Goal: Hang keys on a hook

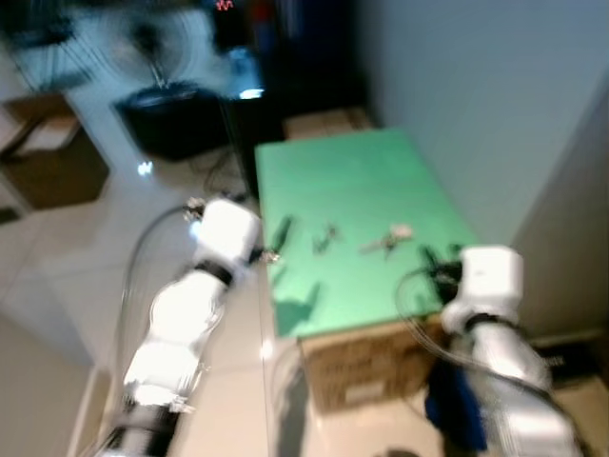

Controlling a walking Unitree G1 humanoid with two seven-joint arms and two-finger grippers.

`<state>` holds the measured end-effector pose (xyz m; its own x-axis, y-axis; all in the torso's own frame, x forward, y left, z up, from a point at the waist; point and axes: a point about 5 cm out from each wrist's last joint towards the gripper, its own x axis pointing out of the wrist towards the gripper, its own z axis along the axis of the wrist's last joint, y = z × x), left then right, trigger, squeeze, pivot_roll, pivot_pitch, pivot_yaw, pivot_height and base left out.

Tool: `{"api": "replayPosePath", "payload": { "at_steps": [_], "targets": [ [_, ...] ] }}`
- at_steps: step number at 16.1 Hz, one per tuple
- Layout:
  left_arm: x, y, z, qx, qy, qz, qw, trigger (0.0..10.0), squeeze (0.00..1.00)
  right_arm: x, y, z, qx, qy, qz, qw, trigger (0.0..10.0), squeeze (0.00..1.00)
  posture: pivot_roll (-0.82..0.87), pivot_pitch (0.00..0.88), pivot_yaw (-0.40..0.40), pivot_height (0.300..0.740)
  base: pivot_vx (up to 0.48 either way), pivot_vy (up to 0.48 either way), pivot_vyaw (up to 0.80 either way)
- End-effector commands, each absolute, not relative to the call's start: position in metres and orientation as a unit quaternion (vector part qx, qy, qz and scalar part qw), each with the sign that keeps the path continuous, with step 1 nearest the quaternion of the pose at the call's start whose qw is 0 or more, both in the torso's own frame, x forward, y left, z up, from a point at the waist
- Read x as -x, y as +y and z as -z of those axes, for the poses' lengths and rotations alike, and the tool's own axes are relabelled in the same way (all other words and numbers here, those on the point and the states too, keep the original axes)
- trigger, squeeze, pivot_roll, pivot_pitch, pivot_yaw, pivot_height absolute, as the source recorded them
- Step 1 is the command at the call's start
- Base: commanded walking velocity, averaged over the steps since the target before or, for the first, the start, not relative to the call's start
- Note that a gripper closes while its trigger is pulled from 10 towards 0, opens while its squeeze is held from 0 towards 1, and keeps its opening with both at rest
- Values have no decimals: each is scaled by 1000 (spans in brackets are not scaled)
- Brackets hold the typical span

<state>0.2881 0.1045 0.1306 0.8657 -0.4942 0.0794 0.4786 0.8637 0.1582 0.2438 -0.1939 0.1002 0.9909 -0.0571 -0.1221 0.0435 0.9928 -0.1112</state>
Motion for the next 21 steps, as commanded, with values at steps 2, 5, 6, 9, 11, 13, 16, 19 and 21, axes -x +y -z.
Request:
{"api": "replayPosePath", "payload": {
  "at_steps": [2,5,6,9,11,13,16,19,21],
  "targets": [
    [-287,123,-130,-88,-55,234,967,10000,0,-250,-181,-108,41,50,8,998,10000,0,-126,0,101,740,398,0,0],
    [-287,124,-129,-87,-52,236,967,10000,0,-247,-181,-109,41,56,5,998,10000,0,-132,0,102,740,398,0,0],
    [-287,122,-128,-87,-51,241,965,10000,0,-245,-183,-105,39,68,7,997,10000,0,-133,0,103,740,398,0,0],
    [-286,121,-129,-88,-53,245,964,10000,0,-245,-190,-95,33,103,35,994,10000,0,-114,0,101,740,395,0,-402],
    [-283,123,-129,-92,-51,248,963,10000,0,-245,-188,-94,32,106,30,993,10000,0,-101,0,95,740,384,0,-800],
    [-277,128,-126,-85,-43,252,963,10000,0,-244,-181,-92,42,116,10,992,10000,0,-93,0,92,740,180,0,0],
    [-277,130,-126,-103,-36,258,960,10000,0,-247,-182,-84,45,149,20,988,10000,0,-98,0,102,740,0,0,0],
    [-271,130,-125,-116,-26,291,949,10000,0,-264,-190,-71,48,199,9,979,10000,1000,-81,17,110,740,0,0,0],
    [-266,131,-124,-119,-19,310,943,10000,0,-272,-196,-68,48,205,7,978,10000,1000,-64,38,109,740,0,0,0]
  ]
}}
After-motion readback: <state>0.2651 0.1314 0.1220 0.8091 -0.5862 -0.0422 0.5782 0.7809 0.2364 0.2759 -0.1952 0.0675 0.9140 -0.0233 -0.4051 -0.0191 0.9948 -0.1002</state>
